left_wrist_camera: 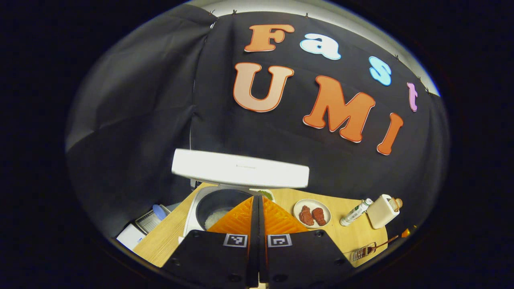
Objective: Close the left gripper, press the button to open the rice cooker; take a wooden spoon from the chopstick holder with the right hand, scoop a spoonful of rice and pour it into the rice cooker, then put the wooden spoon back into the chopstick holder.
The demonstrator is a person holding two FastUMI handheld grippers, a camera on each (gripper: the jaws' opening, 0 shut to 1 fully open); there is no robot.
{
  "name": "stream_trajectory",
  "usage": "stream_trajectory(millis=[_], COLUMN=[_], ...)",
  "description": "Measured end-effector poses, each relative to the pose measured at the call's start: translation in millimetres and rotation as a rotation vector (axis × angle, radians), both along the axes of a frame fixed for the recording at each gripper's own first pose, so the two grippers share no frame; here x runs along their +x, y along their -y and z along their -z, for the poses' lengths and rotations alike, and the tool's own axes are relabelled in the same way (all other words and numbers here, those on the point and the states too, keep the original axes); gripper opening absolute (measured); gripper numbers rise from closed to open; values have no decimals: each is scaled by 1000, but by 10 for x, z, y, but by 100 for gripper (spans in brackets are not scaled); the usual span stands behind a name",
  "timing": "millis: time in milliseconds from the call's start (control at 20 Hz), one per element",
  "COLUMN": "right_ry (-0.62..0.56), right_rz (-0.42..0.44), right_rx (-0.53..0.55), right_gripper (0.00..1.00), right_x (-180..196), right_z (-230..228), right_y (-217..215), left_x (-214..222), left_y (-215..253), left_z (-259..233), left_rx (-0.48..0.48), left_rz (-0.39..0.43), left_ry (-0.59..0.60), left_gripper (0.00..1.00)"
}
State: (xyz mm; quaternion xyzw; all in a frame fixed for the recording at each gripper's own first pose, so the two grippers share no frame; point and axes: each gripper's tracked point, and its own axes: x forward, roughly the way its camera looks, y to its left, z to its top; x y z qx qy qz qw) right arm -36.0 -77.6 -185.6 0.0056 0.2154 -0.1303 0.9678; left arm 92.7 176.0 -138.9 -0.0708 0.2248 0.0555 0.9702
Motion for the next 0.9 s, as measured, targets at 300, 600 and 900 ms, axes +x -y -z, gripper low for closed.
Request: stream_trajectory(millis=[300, 600, 900], right_ry=[-67, -123, -178], right_rz=[6, 9, -9], right_rx=[87, 204, 349], right_gripper=[95, 95, 87], right_x=[-73, -54, 59], right_z=[351, 706, 1173], right_y=[200, 320, 318], left_x=[-322, -660, -973], left_y=[393, 791, 1056], left_z=[-510, -763, -816], left_rx=[111, 180, 203], left_rz=[20, 43, 31], left_ry=[148, 203, 193], left_gripper=[11, 73, 94])
